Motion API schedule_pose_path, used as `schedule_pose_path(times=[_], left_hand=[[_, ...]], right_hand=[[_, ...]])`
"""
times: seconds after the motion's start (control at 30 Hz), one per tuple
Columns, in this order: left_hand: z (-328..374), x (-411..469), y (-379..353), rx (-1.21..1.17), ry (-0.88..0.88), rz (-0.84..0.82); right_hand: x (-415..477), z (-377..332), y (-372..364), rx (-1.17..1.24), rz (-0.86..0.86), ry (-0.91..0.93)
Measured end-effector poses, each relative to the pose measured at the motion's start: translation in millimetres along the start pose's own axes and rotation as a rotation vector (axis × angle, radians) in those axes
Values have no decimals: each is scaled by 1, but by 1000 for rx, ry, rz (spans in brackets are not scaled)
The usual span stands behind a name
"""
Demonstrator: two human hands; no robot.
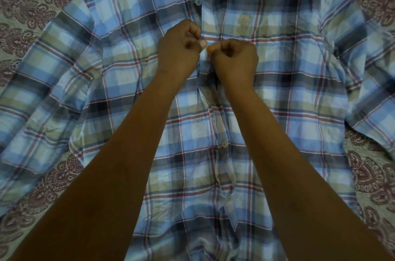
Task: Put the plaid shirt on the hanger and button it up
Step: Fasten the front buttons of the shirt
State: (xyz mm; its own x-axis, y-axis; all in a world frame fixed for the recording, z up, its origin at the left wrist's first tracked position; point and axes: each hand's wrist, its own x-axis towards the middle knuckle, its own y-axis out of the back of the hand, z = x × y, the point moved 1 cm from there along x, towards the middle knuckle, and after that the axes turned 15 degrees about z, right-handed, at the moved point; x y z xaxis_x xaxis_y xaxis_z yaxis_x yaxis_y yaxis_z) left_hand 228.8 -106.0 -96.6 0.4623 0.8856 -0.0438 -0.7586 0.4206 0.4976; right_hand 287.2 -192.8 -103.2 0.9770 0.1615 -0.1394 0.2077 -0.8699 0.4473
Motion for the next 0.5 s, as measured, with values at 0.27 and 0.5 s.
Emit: schedule_pose_path(times=[0.27, 0.5], left_hand=[[12, -6, -6, 32, -227, 67], [3, 21, 7, 60, -66, 128]], right_hand=[[18, -1, 0, 97, -120, -225], [30, -14, 9, -191, -126, 230]])
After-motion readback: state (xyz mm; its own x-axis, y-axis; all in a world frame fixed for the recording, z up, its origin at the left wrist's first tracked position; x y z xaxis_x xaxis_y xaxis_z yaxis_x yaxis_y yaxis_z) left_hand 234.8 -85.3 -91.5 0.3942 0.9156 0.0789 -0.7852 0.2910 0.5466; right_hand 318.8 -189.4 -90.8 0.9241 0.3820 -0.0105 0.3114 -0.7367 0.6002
